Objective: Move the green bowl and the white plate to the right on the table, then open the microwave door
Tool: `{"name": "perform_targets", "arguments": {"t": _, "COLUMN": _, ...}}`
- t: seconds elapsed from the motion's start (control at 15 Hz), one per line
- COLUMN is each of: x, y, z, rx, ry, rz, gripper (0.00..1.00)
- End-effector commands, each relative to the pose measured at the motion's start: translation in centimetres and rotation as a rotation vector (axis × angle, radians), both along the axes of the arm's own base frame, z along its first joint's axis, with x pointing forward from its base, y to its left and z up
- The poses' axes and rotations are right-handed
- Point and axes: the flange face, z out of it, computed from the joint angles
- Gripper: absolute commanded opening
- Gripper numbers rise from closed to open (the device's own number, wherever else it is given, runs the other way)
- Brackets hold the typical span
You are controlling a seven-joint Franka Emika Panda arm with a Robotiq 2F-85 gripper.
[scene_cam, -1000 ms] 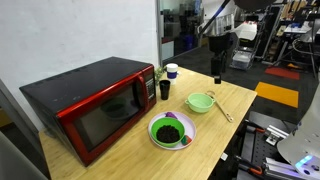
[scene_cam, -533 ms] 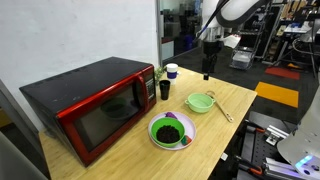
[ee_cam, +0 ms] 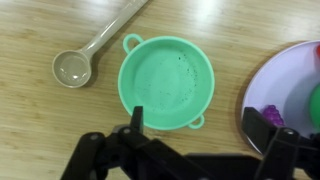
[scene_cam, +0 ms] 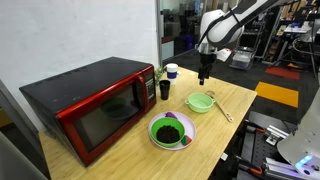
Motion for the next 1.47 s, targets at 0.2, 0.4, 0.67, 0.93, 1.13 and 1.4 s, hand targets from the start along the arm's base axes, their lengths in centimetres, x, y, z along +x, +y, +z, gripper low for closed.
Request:
{"name": "perform_targets", "arguments": {"t": 0.2, "x": 0.6, "y": -0.4, "z": -1.1, "rx": -0.003, "ry": 0.013, "rz": -0.007, "gripper": 1.0}}
{"name": "perform_targets", "arguments": {"t": 0.4, "x": 0.7, "y": -0.5, "z": -0.9, "rx": -0.004, "ry": 0.008, "rz": -0.007, "gripper": 1.0}}
{"name": "perform_targets", "arguments": {"t": 0.67, "x": 0.7, "y": -0.5, "z": -0.9, "rx": -0.004, "ry": 0.008, "rz": -0.007, "gripper": 1.0}}
{"name": "perform_targets", "arguments": {"t": 0.93, "x": 0.9, "y": -0.4, "z": -2.7, "rx": 0.008, "ry": 0.021, "rz": 0.002, "gripper": 1.0}}
{"name": "perform_targets", "arguments": {"t": 1.13, "x": 1.4, "y": -0.6, "z": -4.4, "rx": 0.014, "ry": 0.002, "rz": 0.03, "gripper": 1.0}}
{"name": "perform_targets", "arguments": {"t": 1.4, "x": 1.8, "y": -0.3, "z": -6.3, "rx": 0.025, "ry": -0.015, "rz": 0.066, "gripper": 1.0}}
